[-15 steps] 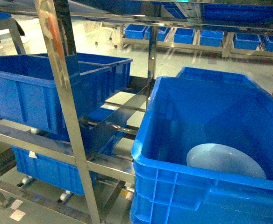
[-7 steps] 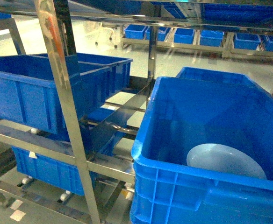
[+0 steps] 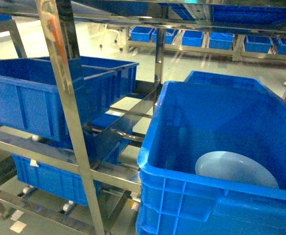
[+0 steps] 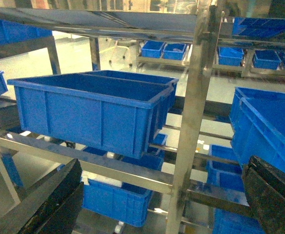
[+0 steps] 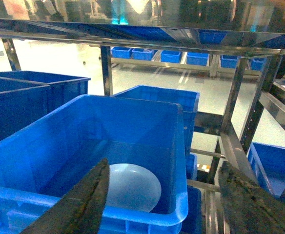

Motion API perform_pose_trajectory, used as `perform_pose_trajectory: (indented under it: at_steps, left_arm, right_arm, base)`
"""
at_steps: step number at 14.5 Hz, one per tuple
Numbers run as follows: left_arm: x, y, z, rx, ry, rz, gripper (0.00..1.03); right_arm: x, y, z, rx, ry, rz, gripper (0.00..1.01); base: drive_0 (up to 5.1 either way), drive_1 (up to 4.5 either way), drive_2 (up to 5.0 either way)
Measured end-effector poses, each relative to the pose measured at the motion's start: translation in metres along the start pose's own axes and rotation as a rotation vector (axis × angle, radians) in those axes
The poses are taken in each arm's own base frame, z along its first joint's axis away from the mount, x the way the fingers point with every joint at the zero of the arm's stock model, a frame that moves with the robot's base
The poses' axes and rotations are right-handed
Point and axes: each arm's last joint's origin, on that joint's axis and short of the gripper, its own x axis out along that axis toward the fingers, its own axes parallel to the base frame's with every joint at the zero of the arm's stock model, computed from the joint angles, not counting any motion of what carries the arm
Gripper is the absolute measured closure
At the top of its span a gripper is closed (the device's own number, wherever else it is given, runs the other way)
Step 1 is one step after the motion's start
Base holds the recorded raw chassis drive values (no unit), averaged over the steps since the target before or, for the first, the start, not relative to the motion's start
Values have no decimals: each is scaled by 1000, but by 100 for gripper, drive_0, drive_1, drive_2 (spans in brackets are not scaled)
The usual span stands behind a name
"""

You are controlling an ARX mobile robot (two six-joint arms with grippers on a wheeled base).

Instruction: Place blue tray on left shelf second layer neatly

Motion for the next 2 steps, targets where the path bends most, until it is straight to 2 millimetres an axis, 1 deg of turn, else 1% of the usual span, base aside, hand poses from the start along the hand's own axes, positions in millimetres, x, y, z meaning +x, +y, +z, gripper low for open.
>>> perform_pose_trajectory:
  at_steps: [2]
  left_arm:
    - [0, 0, 0, 0, 0, 0, 5]
  right_arm:
    - [0, 0, 0, 0, 0, 0, 13]
  base:
    - [0, 0, 0]
